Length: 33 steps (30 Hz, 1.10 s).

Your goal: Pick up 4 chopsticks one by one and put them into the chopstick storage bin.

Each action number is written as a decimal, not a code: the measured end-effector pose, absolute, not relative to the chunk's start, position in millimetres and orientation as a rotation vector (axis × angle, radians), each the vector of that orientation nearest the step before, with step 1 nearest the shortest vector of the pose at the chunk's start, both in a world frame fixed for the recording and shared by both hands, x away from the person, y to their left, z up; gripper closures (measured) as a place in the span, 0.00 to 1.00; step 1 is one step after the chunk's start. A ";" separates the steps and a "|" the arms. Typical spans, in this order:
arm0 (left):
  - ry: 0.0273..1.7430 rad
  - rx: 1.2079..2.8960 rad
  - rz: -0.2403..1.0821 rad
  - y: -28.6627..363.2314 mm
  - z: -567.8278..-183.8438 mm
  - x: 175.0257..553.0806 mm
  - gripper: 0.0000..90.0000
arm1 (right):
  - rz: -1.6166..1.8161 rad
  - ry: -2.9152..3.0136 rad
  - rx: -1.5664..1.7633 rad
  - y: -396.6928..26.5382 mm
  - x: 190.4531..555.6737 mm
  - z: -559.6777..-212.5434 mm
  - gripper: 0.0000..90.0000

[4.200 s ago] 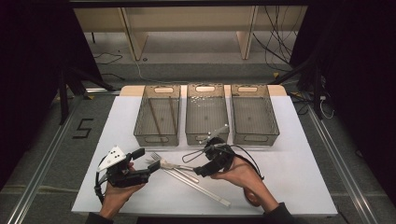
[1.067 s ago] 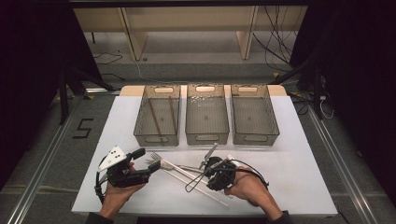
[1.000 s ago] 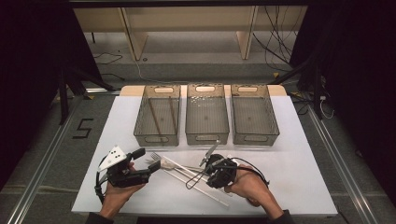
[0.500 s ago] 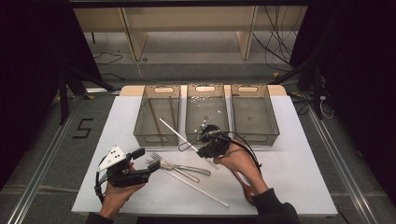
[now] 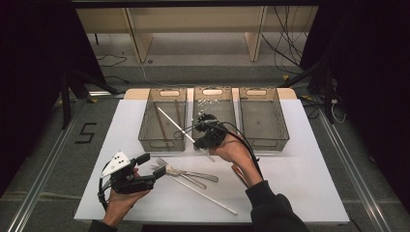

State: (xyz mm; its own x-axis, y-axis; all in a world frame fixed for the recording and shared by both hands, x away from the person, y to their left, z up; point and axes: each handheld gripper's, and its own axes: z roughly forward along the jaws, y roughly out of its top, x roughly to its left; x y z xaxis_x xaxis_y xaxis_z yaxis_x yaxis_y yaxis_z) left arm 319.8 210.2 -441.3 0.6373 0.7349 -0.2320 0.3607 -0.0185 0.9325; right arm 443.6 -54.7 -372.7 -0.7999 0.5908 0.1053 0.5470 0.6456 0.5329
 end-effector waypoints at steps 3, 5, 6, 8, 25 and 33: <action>0.921 1.625 0.377 210.3 -441.3 319.8 0.18 | 0.867 2.763 0.968 -50.8 448.5 -368.8 0.94; 0.921 1.626 0.377 210.3 -441.3 319.8 0.18 | 0.886 2.754 0.969 -48.6 451.8 -366.0 0.94; 0.921 1.625 0.377 210.2 -441.4 319.9 0.18 | 0.892 2.743 0.980 -47.2 453.2 -364.8 0.94; 0.921 1.622 0.376 210.1 -441.3 319.8 0.18 | 0.890 2.740 0.988 -44.9 456.9 -362.7 0.94; 0.919 1.622 0.374 211.0 -441.0 320.0 0.18 | 0.949 2.693 1.085 -20.7 488.9 -357.6 0.94; 0.918 1.622 0.375 211.3 -440.9 320.0 0.18 | 0.976 2.670 1.127 -14.9 501.2 -356.7 0.94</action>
